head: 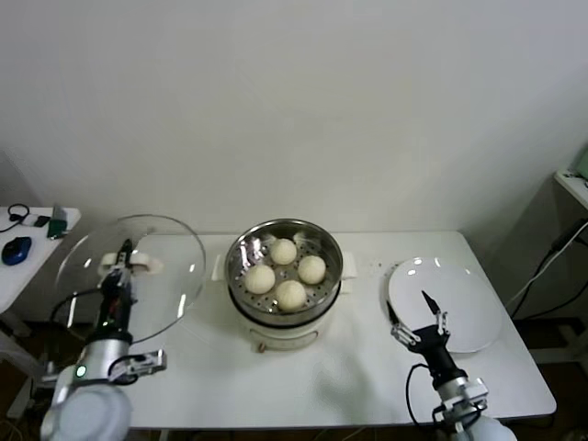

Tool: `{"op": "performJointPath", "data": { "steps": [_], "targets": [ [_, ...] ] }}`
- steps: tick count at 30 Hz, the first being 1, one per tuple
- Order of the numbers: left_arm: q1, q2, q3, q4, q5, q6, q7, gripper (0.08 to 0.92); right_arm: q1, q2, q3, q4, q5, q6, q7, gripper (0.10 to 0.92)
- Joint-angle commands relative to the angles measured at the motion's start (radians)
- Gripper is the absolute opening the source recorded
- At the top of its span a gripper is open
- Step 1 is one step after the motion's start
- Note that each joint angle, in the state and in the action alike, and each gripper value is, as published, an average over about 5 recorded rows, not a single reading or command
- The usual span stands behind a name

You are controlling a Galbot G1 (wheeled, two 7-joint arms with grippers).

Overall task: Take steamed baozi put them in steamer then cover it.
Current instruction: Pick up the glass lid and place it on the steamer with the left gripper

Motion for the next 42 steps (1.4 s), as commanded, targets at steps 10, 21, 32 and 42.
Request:
{"op": "performJointPath", "data": {
  "steps": [10,21,32,42],
  "targets": [
    [-0.653,-0.111,0.726,0.114,0.055,0.266,0.297,0.151,0.038,0.021,0.033,-0.036,-0.026,0.005,0.006,0.823],
    [-0.695,-0.219,0.787,0.242,0.066,0.266,0.311,0.151,0.003,0.049,0.073,-0.024,-0.036,0.012,0.005,0.823],
    [-0.689,-0.323,0.744,0.368,0.073,0.266,0.285,0.151,-0.005,0.076,0.116,-0.024,-0.047,0.019,0.003,0.823],
    [-0.676,-0.362,0.72,0.42,0.085,0.266,0.269,0.151,0.001,0.074,0.133,-0.029,-0.046,0.02,0.002,0.823]
  ]
}}
